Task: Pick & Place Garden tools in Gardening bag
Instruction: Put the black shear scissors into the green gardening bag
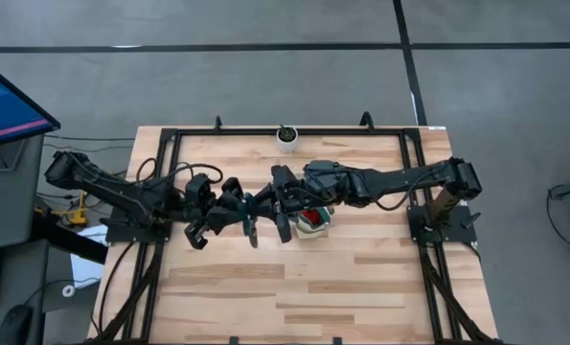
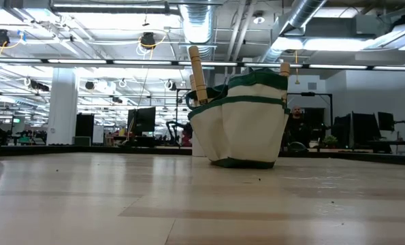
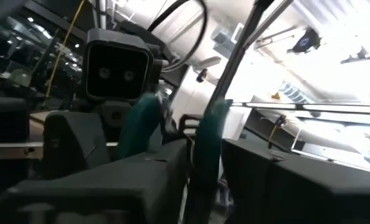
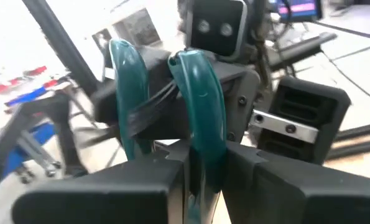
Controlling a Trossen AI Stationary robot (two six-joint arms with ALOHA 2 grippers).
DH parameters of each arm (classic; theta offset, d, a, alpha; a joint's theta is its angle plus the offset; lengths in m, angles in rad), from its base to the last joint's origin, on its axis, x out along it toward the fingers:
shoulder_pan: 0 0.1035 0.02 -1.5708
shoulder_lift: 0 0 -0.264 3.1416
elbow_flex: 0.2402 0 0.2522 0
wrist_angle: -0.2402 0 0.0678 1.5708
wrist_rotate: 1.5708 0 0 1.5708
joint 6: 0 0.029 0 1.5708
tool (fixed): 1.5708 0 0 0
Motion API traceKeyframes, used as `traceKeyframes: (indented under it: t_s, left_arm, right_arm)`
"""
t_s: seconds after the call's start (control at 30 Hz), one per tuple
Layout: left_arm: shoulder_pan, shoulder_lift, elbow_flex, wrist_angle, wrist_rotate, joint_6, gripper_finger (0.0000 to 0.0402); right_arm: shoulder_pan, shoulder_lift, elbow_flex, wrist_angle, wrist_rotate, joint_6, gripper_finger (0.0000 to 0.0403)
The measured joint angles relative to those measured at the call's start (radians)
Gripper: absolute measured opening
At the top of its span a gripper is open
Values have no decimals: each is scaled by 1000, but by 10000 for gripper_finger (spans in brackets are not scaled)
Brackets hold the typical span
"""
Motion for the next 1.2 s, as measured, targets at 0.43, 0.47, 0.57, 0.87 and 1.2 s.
traceKeyframes:
  t_s: [0.43,0.47,0.57,0.87,1.2]
  left_arm:
    - [-2,-64,-1,-205,20,0,224]
    - [-2,-71,-2,-231,20,0,229]
    - [-2,-108,-8,-327,13,1,239]
    - [3,-201,-3,-399,-33,27,231]
    - [3,-229,-3,-409,-51,25,214]
  right_arm:
    - [12,-67,-4,-110,67,-18,48]
    - [18,-84,-3,-127,90,-26,48]
    - [36,-140,4,-195,170,-39,48]
    - [245,-257,3,-504,772,35,48]
    - [490,-80,0,-1105,1186,918,48]
